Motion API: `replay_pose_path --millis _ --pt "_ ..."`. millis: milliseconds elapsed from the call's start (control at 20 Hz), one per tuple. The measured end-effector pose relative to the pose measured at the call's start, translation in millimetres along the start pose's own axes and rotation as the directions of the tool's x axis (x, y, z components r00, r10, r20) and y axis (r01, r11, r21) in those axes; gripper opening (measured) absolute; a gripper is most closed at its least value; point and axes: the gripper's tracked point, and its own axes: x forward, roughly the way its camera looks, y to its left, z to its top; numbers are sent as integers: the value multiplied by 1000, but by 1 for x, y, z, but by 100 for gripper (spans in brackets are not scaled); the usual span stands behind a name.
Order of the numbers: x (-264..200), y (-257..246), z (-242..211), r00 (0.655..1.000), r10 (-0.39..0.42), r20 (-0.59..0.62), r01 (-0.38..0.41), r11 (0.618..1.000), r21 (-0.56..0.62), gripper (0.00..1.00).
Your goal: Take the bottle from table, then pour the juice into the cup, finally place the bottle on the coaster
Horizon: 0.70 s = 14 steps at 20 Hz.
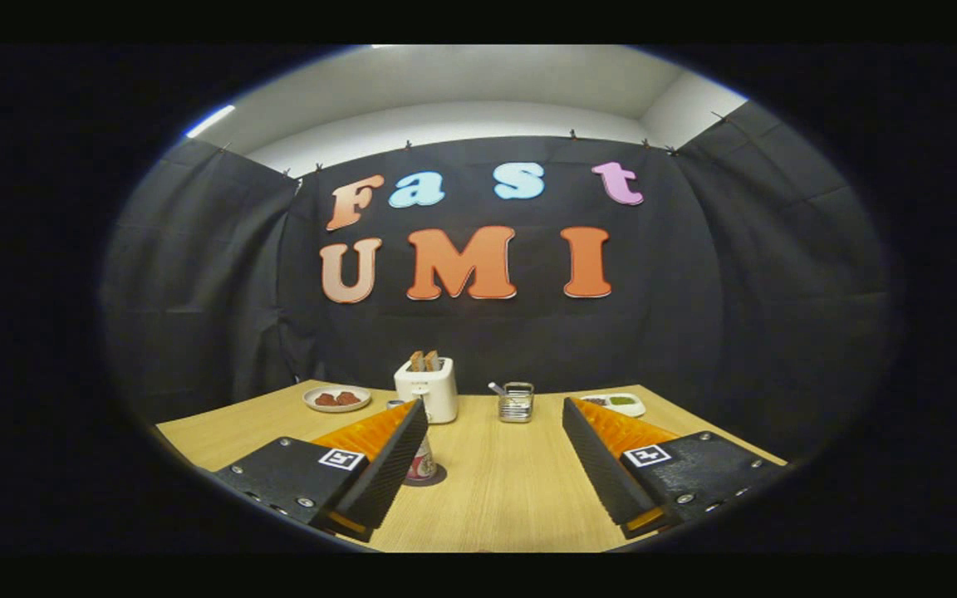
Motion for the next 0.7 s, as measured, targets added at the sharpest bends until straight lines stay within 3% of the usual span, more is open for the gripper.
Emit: replay_pose_path --millis 250,700 --pt "-17 -15 30 999 -33 43 34 999 -19 97" --pt "-27 -2 43 998 -3 62 4 1000 -18 97"
